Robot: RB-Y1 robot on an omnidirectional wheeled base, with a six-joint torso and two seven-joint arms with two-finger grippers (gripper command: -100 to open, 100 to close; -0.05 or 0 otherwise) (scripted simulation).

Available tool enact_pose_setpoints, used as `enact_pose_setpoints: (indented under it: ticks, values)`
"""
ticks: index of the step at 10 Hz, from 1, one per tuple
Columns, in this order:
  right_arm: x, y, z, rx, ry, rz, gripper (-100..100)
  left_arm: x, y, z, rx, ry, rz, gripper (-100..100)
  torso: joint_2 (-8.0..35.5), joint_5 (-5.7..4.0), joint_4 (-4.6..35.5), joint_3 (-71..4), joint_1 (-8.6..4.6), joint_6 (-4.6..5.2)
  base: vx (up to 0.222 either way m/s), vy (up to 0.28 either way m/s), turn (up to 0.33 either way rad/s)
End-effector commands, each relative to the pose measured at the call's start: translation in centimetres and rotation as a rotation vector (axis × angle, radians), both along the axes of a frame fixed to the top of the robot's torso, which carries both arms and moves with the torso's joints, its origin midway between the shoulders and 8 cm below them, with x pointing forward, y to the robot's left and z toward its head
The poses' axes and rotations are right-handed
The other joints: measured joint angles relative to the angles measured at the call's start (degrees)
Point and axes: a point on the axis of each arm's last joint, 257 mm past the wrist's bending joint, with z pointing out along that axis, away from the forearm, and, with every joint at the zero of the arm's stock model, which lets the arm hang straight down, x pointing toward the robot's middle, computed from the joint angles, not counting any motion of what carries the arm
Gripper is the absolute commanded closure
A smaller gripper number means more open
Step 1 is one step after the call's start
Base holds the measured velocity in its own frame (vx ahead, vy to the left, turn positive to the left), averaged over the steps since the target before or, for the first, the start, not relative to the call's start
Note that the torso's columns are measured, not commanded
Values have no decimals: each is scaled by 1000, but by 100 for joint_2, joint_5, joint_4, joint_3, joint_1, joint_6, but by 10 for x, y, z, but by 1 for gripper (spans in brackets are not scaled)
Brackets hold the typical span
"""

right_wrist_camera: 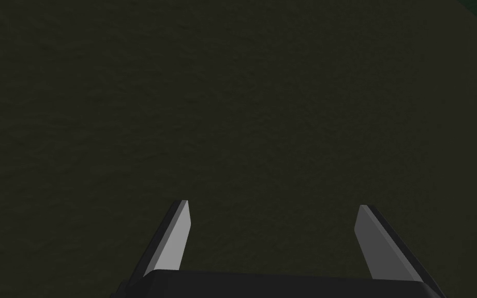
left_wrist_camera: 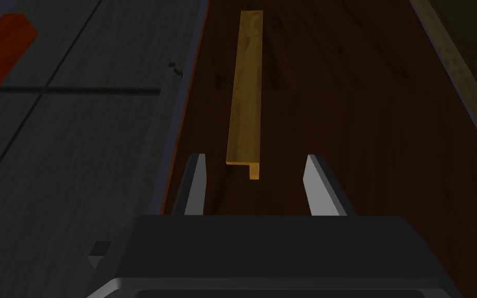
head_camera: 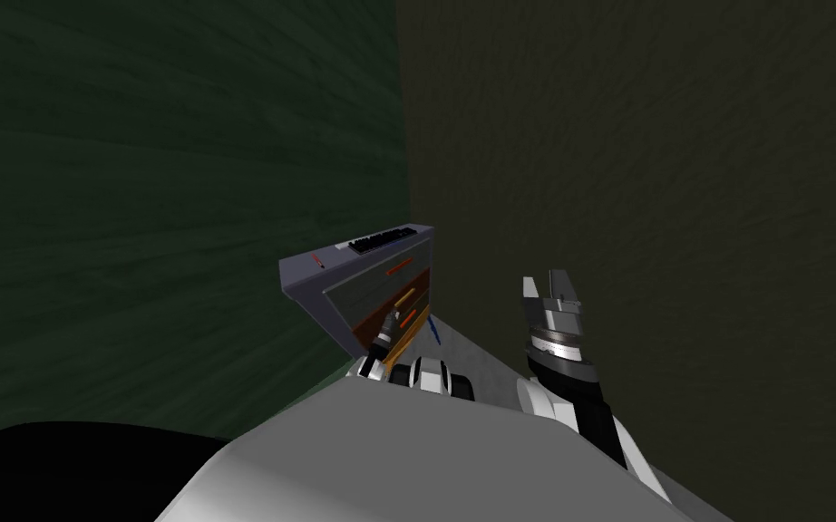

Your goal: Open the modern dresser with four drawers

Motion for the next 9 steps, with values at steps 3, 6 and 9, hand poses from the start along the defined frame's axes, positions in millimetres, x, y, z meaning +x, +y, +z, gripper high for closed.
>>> enact_pose_setpoints:
  ticks: [3, 6, 9]
  values:
    - [0, 0, 0, 0, 0, 0, 0, -24, -31, -5, 2, 0, -26, 100, 2, -6, 1, 1, -25, 3, 28, 47, 37]
    - [0, 0, 0, 0, 0, 0, 0, -20, -25, -3, 31, 0, -36, -100, 9, -5, 3, 5, -21, 4, 16, 34, 31]
    - [0, 0, 0, 0, 0, 0, 0, 1, -26, 3, 40, 14, -46, -100, 14, -3, 4, 9, -15, 3, -37, 25, -19]
